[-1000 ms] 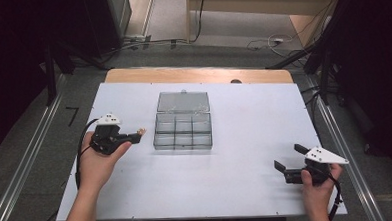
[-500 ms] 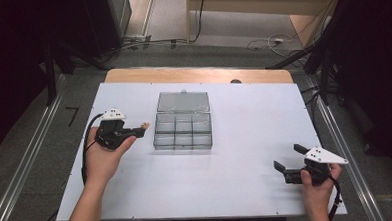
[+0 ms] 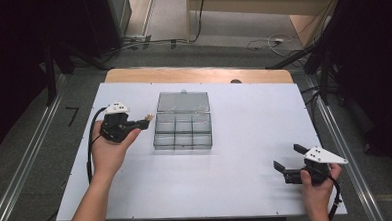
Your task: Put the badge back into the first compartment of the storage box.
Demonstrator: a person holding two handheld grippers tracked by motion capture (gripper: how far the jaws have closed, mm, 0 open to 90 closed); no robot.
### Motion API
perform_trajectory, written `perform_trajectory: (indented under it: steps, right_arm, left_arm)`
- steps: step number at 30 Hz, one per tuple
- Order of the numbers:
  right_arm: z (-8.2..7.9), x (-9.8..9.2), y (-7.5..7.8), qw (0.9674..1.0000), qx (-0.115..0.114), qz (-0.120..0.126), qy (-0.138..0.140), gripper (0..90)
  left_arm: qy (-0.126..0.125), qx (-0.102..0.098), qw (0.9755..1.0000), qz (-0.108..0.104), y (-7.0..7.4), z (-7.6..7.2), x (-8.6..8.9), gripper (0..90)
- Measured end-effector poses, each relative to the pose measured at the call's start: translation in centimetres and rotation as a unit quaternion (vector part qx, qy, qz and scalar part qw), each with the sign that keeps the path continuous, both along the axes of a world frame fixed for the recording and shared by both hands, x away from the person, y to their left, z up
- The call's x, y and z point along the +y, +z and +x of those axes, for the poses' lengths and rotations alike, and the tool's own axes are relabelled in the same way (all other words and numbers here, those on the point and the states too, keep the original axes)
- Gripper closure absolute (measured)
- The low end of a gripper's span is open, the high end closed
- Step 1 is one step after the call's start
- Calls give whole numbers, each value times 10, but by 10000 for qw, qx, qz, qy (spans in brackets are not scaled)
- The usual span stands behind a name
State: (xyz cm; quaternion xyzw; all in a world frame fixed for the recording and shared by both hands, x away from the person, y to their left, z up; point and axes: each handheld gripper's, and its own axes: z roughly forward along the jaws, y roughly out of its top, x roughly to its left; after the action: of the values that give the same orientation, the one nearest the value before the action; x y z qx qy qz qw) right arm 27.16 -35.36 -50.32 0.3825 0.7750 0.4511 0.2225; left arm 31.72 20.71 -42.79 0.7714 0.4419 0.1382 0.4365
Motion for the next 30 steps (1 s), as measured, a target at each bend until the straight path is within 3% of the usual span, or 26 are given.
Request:
perform_trajectory:
  steps: [16, 30]
  right_arm:
    - [0, 0, 0, 10000, -10, 4, -9, 0]
    - [0, 0, 0, 10000, -13, -6, 1, 0]
  left_arm:
    - [112, -122, 9998, -150, -3, 13, -10, 891]
    - [98, -46, 9998, -179, -11, 25, -22, 891]
